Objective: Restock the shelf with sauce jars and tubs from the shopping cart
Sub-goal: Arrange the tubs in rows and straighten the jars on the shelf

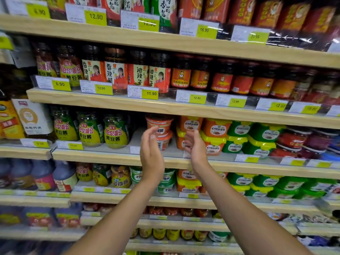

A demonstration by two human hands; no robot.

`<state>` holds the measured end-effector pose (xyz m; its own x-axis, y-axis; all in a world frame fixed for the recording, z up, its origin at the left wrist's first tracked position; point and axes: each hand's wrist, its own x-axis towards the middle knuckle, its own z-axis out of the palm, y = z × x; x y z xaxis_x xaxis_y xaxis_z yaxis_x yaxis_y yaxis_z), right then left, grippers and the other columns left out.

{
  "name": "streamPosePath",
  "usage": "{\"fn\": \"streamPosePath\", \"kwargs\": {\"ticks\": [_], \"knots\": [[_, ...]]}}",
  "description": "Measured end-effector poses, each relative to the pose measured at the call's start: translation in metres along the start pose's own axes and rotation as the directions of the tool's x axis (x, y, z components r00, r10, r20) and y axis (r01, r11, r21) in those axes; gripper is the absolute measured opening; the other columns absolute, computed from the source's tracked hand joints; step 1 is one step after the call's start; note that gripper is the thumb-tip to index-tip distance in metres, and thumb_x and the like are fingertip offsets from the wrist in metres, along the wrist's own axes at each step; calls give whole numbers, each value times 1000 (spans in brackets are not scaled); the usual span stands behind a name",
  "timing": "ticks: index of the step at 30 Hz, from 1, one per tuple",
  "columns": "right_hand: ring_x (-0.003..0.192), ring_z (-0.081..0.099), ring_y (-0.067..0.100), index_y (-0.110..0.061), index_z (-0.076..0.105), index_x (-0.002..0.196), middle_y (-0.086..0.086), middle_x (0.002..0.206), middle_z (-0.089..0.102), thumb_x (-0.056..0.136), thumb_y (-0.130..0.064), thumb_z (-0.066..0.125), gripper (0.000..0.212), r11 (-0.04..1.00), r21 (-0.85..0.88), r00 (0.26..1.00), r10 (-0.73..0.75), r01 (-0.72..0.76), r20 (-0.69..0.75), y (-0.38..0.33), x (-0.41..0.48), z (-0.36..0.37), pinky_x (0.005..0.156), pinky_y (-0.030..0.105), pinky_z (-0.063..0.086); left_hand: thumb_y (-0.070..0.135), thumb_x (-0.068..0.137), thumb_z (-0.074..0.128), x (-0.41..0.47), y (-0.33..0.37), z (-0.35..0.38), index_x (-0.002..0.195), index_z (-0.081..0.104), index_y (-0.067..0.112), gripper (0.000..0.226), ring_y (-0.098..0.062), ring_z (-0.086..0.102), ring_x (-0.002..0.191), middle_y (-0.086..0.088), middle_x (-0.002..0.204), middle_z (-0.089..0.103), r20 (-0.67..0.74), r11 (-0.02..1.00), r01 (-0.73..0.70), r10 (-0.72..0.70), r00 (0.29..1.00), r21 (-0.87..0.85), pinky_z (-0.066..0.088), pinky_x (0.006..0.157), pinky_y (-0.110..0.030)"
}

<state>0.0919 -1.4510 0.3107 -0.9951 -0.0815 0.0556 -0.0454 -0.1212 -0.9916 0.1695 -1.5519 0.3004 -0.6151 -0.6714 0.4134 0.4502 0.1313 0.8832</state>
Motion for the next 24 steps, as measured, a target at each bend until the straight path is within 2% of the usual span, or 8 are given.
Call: {"fn": "streamPosePath", "kwargs": {"ticks": [3, 6, 10, 13, 17, 20, 22, 24], "knots": [[121, 55, 17, -32, 61, 123, -4, 129, 62, 85, -71, 32, 61, 995, -96, 994, -19, 8, -107, 9, 4, -16, 110, 47, 42, 34, 108, 31, -6, 3, 23, 132, 59, 26, 38, -6, 54, 125, 10, 133, 61, 180, 989, 141, -145, 973, 37, 45, 107, -34], [125, 55, 16, -35, 57, 132, -6, 132, 61, 74, -78, 34, 76, 997, -69, 997, 24, -30, -74, 20, 25, -32, 110, 45, 41, 28, 109, 35, -2, 7, 44, 149, 46, 25, 41, -8, 44, 135, 6, 152, 48, 269, 939, 314, -341, 901, 139, 35, 116, -35], [94, 63, 23, -19, 62, 88, 3, 96, 69, 79, -51, 43, 38, 985, -133, 993, 111, -114, -26, 17, 45, -37, 93, 46, 49, 5, 97, 48, 6, 9, 63, 159, 26, 18, 67, -15, 40, 138, 3, 156, 38, 288, 875, 414, -475, 831, 250, 35, 113, -35], [72, 42, 22, -20, 44, 71, 4, 74, 46, 79, -31, 44, 13, 979, -140, 988, 151, -149, 3, -7, 31, -34, 71, 41, 33, -1, 94, 48, 13, 9, 71, 157, 29, 12, 67, -24, 42, 139, -9, 156, 41, 250, 865, 426, -489, 836, 265, 37, 110, -34], [62, 40, 18, -21, 44, 73, 1, 67, 44, 88, -20, 42, 16, 976, -147, 986, 166, -162, 16, -14, 32, -29, 59, 34, 32, -6, 94, 47, 19, 15, 75, 149, 42, 8, 57, -11, 52, 102, -4, 128, 54, 268, 877, 416, -472, 840, 242, 41, 84, -22], [60, 41, 18, -21, 44, 74, 0, 67, 45, 80, -24, 44, 7, 971, -178, 986, 165, -161, 9, -14, 32, -29, 57, 33, 33, -4, 94, 47, 27, 7, 75, 150, 41, 9, 58, -13, 49, 109, -6, 135, 55, 272, 876, 413, -473, 838, 251, 40, 89, -25], [72, 51, 22, -17, 54, 90, 3, 81, 55, 75, -31, 46, 22, 962, -235, 990, 143, -137, 9, -13, 29, -30, 66, 36, 43, -4, 93, 48, 29, 4, 74, 151, 41, 12, 60, -12, 51, 110, -6, 138, 55, 287, 882, 398, -461, 839, 254, 43, 89, -26], [100, 59, 26, -19, 56, 121, 4, 111, 63, 83, -31, 45, 42, 948, -313, 998, 58, -61, -19, -12, 28, -31, 91, 45, 49, -2, 92, 51, 31, 1, 75, 151, 41, 18, 63, -14, 54, 113, 0, 136, 57, 305, 891, 367, -439, 845, 266, 48, 89, -27]]}}
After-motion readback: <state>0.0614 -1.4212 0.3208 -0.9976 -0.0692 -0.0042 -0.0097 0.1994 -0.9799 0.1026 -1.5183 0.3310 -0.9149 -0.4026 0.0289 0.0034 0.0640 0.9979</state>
